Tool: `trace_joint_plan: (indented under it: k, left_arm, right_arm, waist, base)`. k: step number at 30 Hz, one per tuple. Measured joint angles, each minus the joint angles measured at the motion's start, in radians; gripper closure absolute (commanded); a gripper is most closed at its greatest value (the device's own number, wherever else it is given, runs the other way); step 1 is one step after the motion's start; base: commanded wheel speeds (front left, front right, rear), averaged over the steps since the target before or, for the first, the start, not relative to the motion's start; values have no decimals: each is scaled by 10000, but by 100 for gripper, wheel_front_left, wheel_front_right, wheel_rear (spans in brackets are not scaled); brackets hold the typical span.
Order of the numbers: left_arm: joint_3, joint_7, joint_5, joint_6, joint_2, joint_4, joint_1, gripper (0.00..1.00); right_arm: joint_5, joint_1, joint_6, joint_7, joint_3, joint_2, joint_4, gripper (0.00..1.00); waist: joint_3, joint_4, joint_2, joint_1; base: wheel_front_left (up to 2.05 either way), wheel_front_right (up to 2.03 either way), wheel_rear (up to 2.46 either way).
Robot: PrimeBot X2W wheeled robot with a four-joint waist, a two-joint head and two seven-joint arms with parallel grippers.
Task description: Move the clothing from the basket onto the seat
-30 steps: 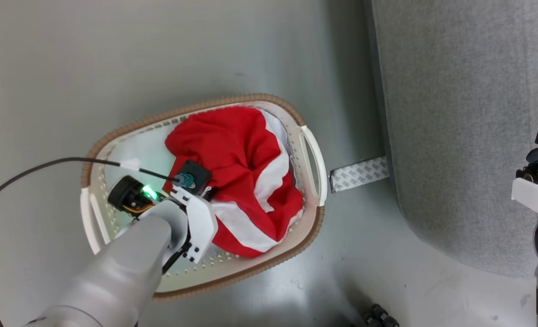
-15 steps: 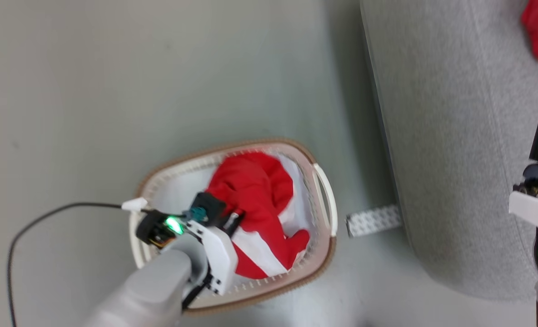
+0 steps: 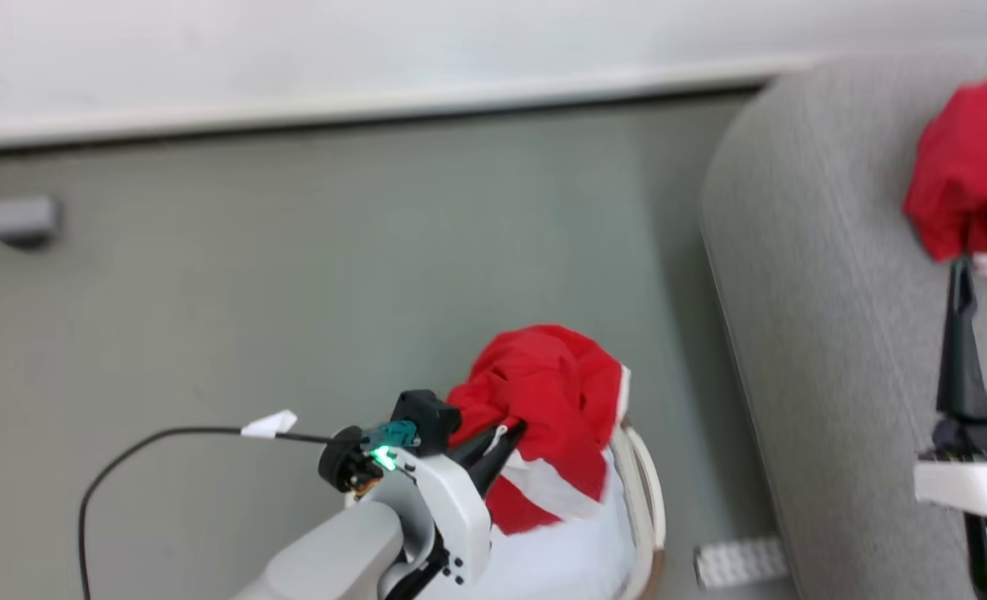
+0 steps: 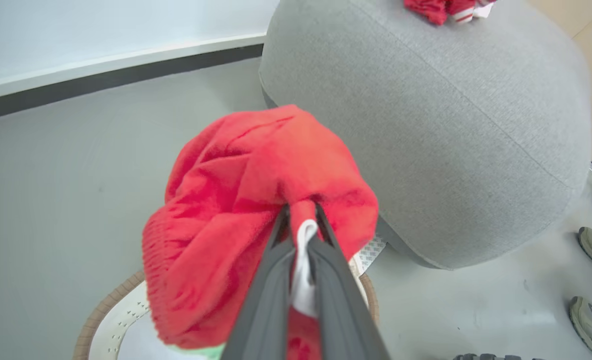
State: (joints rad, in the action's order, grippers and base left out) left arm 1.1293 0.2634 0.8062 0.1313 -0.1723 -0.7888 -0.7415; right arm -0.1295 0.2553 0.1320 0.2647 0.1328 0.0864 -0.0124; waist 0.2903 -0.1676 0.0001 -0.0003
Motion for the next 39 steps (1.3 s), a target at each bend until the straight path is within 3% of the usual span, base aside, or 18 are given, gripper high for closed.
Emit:
trace_joint_plan:
  k: [10,16,26,39]
  left_arm:
    - [-828,6,35,-61,-82,1164,237,100]
    - [-1057,-52,17,-221,-372,1854,-96,100]
    - [-1590,-393,-117,-811,-920,3603,-1226,100]
    - [-1810,-773,-63,-1425,-1542,5024,-1159,100]
  right_arm:
    - [-543,-1328,0,0,-102,305,-456,0]
    - [-823,-1765,0,0,-433,267,-571,0]
    - [-880,-1935,0,0,-1053,194,-777,0]
    - [-1062,-1908,0,0,-1756,192,-874,0]
  waist:
    - [-2255,762,1,-2]
    - [-3023,1177,1,-2]
    - [-3268,1430,0,1]
    - [-3272,1521,0,3]
  base:
    - [0,0,0]
    - [0,0,0]
    - [0,0,0]
    - [0,0,0]
